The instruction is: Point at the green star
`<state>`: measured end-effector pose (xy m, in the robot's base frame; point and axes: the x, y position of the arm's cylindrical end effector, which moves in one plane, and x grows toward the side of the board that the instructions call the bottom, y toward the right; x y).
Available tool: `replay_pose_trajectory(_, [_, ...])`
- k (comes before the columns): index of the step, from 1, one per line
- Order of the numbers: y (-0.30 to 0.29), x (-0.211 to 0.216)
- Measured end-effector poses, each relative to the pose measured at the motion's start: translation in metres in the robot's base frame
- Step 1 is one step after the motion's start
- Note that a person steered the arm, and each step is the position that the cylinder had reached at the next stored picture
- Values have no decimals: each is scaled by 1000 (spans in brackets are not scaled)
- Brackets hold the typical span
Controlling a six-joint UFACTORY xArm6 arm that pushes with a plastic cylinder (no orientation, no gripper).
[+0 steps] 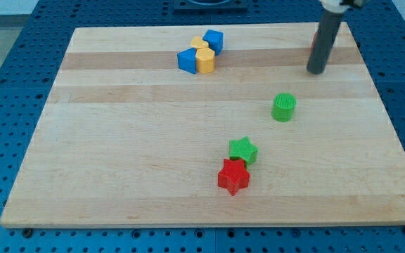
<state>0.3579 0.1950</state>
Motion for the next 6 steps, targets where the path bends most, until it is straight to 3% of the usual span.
replay_pose_trajectory(2, [-4, 107])
replay_pose_trajectory(6, [-125, 141])
